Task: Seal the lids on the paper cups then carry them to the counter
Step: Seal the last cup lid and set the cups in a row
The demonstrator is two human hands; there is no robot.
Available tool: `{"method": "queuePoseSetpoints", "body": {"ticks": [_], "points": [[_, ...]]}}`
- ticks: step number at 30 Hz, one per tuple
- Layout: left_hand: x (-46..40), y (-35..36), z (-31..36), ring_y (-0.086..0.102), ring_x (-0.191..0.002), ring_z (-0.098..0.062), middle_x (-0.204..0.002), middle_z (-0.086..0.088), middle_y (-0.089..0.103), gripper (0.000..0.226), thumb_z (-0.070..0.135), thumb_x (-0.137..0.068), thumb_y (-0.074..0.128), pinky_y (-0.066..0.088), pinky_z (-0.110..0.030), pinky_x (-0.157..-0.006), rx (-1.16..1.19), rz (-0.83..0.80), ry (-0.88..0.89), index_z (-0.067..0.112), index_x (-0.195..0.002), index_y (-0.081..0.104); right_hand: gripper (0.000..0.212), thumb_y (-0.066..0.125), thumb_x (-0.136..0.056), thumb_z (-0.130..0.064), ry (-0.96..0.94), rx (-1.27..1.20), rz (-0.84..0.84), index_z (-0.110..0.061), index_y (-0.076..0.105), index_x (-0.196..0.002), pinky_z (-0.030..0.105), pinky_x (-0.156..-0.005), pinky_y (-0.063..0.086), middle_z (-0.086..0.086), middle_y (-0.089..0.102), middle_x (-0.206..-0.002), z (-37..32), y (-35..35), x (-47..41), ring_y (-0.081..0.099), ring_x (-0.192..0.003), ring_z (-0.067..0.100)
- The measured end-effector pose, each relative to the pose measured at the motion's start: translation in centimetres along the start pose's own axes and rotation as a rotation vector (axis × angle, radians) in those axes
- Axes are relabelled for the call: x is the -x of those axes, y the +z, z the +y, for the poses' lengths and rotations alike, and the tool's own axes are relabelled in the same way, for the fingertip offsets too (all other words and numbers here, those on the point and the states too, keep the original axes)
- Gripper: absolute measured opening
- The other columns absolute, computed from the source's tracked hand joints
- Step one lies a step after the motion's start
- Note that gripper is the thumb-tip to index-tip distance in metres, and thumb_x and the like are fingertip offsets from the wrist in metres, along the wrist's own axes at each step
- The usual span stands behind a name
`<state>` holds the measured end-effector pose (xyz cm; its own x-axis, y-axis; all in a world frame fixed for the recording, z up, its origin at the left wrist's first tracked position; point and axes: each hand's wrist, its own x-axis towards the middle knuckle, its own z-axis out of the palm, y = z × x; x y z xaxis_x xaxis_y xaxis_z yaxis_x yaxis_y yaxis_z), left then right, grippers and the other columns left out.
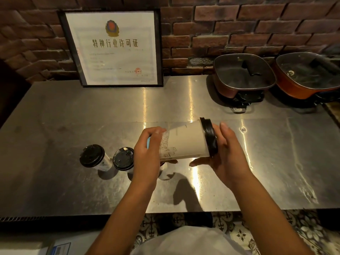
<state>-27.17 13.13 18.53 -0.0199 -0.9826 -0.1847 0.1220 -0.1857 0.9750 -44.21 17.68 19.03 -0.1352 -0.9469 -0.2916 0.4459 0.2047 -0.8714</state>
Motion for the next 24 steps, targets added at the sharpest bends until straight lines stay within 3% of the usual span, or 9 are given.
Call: {"method": "queuePoseSetpoints", "body": {"ticks": [3,6,8,10,12,14,18,21,24], "points": [[-0.5,0.1,0.0,0.071,-0.08,-0.016,-0.099,-0.007,0.067,0.015,0.032,-0.103,0.052,0.059,-0.033,-0.054,-0.008,-0.02,-0.055,0.023,-0.1,0.063,0.052,0.056,-0.087,-0.051,0.007,0.04,-0.015,-0.023,0.063,-0.13,0.039,-0.056,0.06,-0.005,0.075,-0.113,0.3,-0.6,-0.1,0.072,-0.103,0.021],[-1.3,0.0,-0.8,0.069,-0.09,-0.019,-0.104,-0.002,0.065,0.017,0.044,-0.103,0.05,0.062,-0.035,-0.062,-0.185,-0.105,-0.066,0.03,-0.102,0.058,0.063,0.065,-0.076,-0.053,-0.01,0.135,0.051,-0.021,0.063,-0.13,0.035,-0.053,0.057,0.004,0.069,-0.12,0.3,-1.3,-0.5,0.068,-0.106,0.029],[-1.9,-0.7,-1.6,0.066,-0.095,-0.011,-0.116,0.005,0.06,0.026,0.053,-0.099,0.051,0.061,-0.038,-0.074,-0.509,-0.072,0.06,0.032,-0.114,0.055,0.057,0.066,-0.079,-0.048,-0.018,0.213,0.126,-0.023,0.061,-0.131,0.034,-0.055,0.059,0.005,0.065,-0.124,0.5,-1.5,-0.7,0.066,-0.107,0.031],[-2.0,-1.3,-1.8,0.061,-0.085,0.002,-0.124,0.011,0.053,0.037,0.056,-0.096,0.055,0.058,-0.031,-0.072,-0.729,0.016,0.255,0.035,-0.126,0.052,0.046,0.07,-0.088,-0.04,-0.042,0.28,0.195,-0.027,0.059,-0.13,0.033,-0.055,0.06,0.002,0.063,-0.124,0.7,-1.6,-0.8,0.067,-0.104,0.028],[-1.5,-1.0,-1.4,0.062,-0.082,0.002,-0.125,0.014,0.055,0.039,0.06,-0.091,0.057,0.056,-0.024,-0.068,-0.637,-0.1,0.287,0.044,-0.127,0.054,0.037,0.07,-0.094,-0.03,-0.05,0.325,0.224,-0.029,0.058,-0.13,0.032,-0.056,0.06,0.002,0.062,-0.125,1.1,-1.7,-0.9,0.068,-0.101,0.027],[-0.8,0.0,-1.0,0.066,-0.092,-0.006,-0.129,0.014,0.057,0.041,0.067,-0.086,0.054,0.058,-0.024,-0.069,-0.473,-0.303,0.15,0.056,-0.125,0.054,0.039,0.072,-0.093,-0.03,-0.048,0.355,0.218,-0.029,0.058,-0.13,0.032,-0.057,0.061,0.002,0.062,-0.125,1.6,-1.4,-0.8,0.068,-0.101,0.027],[-0.9,1.2,-2.3,0.057,-0.12,-0.001,-0.136,0.023,0.053,0.051,0.08,-0.085,0.048,0.053,-0.031,-0.096,-0.587,-0.346,0.219,0.058,-0.131,0.049,0.048,0.075,-0.085,-0.048,-0.074,0.369,0.188,-0.034,0.062,-0.128,0.034,-0.058,0.061,-0.005,0.066,-0.121,1.9,-1.2,-0.5,0.07,-0.103,0.025],[-1.2,1.0,-2.4,0.067,-0.096,-0.001,-0.13,0.011,0.062,0.055,0.071,-0.085,0.054,0.057,-0.02,-0.073,-0.426,-0.355,0.116,0.042,-0.131,0.059,0.041,0.063,-0.083,-0.052,-0.049,0.332,0.12,-0.04,0.068,-0.122,0.036,-0.063,0.062,-0.012,0.071,-0.115,1.2,-2.3,-0.3,0.07,-0.106,0.022],[-1.5,0.8,-2.4,0.07,-0.069,-0.011,-0.116,0.002,0.069,0.033,0.05,-0.096,0.057,0.057,-0.023,-0.056,-0.354,-0.377,0.085,0.035,-0.124,0.064,0.038,0.064,-0.086,-0.044,-0.045,0.383,0.065,-0.045,0.066,-0.124,0.035,-0.066,0.063,-0.014,0.069,-0.121,1.1,-3.4,0.0,0.07,-0.108,0.017]]}}
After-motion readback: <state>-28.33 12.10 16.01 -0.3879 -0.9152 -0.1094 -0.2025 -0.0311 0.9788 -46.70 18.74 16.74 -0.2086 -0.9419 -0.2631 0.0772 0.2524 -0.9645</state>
